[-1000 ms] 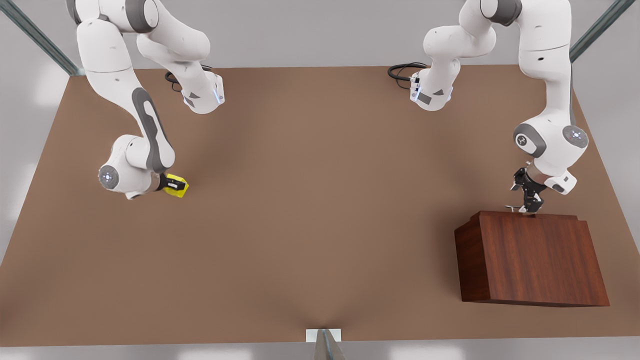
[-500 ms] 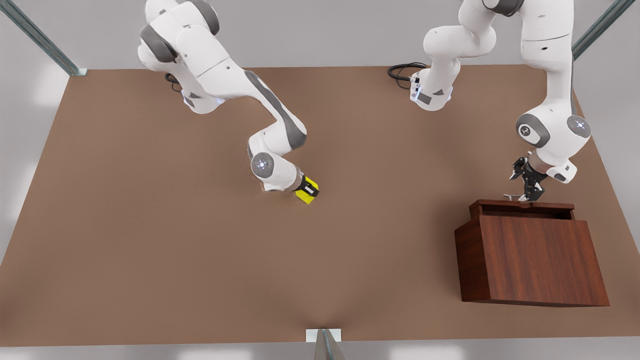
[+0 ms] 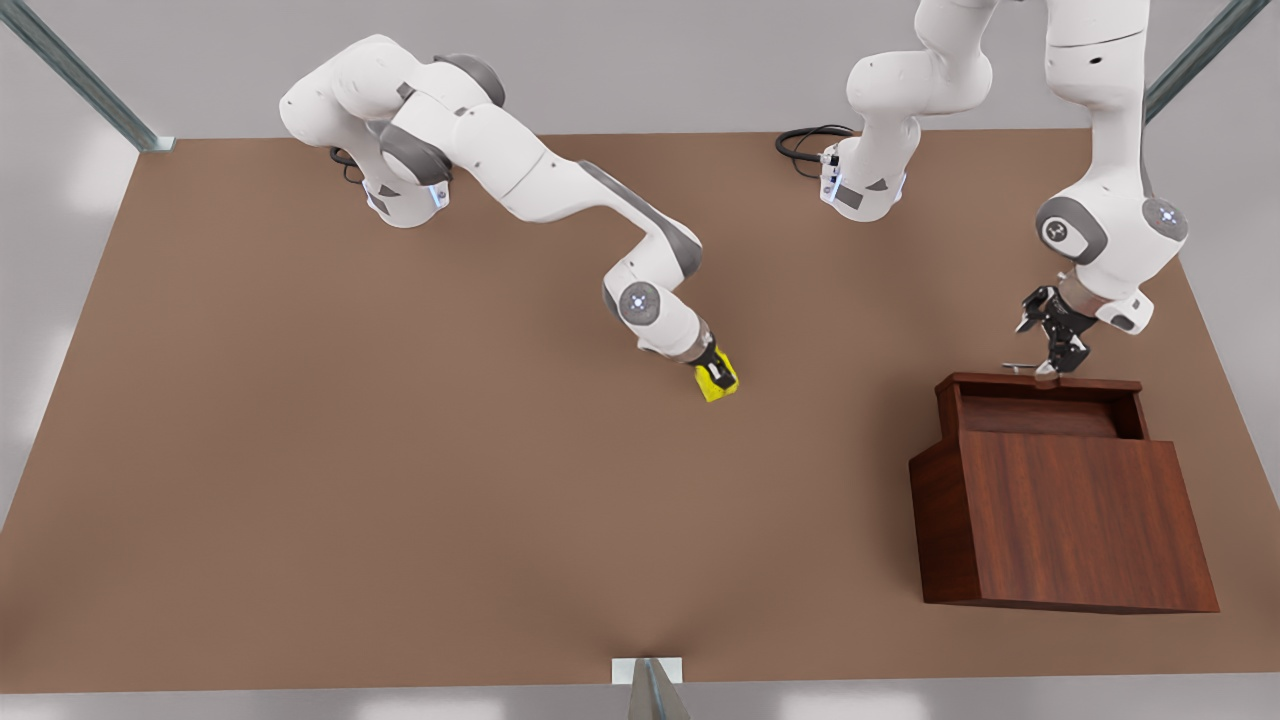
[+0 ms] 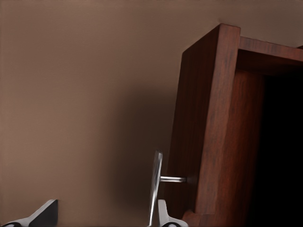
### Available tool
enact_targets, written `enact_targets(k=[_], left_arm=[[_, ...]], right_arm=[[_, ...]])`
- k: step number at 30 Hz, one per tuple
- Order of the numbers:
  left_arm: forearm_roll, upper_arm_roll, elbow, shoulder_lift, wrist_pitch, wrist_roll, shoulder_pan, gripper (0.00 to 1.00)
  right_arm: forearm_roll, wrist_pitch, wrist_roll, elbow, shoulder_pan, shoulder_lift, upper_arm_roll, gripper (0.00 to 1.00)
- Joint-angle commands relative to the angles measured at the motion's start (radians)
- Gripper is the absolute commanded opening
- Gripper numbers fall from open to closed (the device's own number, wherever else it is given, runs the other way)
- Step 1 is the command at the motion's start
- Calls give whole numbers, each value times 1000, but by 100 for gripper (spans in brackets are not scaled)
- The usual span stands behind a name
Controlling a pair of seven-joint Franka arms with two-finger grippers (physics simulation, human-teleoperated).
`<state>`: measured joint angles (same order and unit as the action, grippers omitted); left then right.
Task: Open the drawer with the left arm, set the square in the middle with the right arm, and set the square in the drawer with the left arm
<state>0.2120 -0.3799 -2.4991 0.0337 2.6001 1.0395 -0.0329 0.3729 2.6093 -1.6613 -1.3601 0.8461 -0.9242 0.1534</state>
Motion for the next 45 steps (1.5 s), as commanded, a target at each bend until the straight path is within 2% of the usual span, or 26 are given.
enact_targets(k=[1,3,4,6,8,9,11,13,14,15,17,18,19,21,24,27,28,30,31,33,35,36,38,40,45], left_arm=[[0,-4,-1,5,-2,1,11,100],[-3,-13,-15,17,-12,1,11,100],[-3,-14,-21,20,-11,-1,11,100],[-5,-22,-32,35,-12,-1,11,100],[-6,-31,-55,66,-14,-1,13,100],[-8,-34,-69,84,-14,-3,13,100],[-20,-53,-76,107,-35,-3,16,100],[-26,-68,-86,137,-63,-4,16,100],[-57,-79,-87,169,-104,-3,18,100],[-121,-114,-87,215,-159,-1,31,100],[-261,-129,-80,301,-261,-6,73,100],[-324,-126,-47,313,-304,-21,100,100],[-347,-123,8,295,-334,-67,154,100],[-329,-106,216,180,-451,-380,222,100],[-224,-31,630,-113,-647,-691,383,100],[-192,167,976,-310,-862,-808,386,100],[-190,239,1043,-344,-928,-809,386,100],[-198,403,1054,-368,-937,-828,386,100],[-200,441,1054,-376,-937,-936,386,100],[-207,487,1053,-399,-937,-1171,396,100],[-223,492,1054,-445,-907,-1194,450,100],[-295,493,1042,-454,-848,-1257,498,100],[-292,536,1037,-485,-804,-1270,519,100],[-293,552,852,-443,-586,-1366,539,100],[-309,570,602,-368,-396,-1397,541,100]], right_arm=[[-23,0,0,-7,2,1,0,100],[-32,-11,38,-76,-1,102,-8,100],[-29,-18,143,-206,-18,252,-43,100],[-28,-113,227,-340,-117,455,-49,100],[-29,-287,604,-436,-307,570,-58,100],[-29,-423,856,-439,-455,631,-72,100],[-92,-702,1354,-395,-663,703,-166,100],[-351,-721,1678,-369,-820,755,-164,100],[-356,-730,1730,-347,-867,774,-164,100],[-354,-822,1789,-284,-883,759,-173,100],[-361,-953,1773,-152,-895,729,-173,100],[-381,-957,1747,-145,-892,729,-172,100],[-381,-960,1666,-145,-891,729,-169,100],[-379,-957,1640,-143,-875,717,-163,100],[-350,-959,1638,-86,-875,679,-164,100],[-358,-957,1640,-85,-878,668,-164,100],[-356,-957,1640,-85,-878,665,-164,100],[-353,-957,1638,-86,-878,665,-164,100],[-353,-957,1638,-86,-878,665,-164,100],[-351,-957,1638,-85,-878,665,-164,100],[-351,-957,1638,-85,-881,665,-164,100],[-351,-957,1638,-86,-880,665,-164,100],[-351,-959,1640,-86,-883,665,-164,100],[-353,-959,1640,-85,-886,665,-164,100],[-351,-960,1640,-85,-888,666,-170,100]])
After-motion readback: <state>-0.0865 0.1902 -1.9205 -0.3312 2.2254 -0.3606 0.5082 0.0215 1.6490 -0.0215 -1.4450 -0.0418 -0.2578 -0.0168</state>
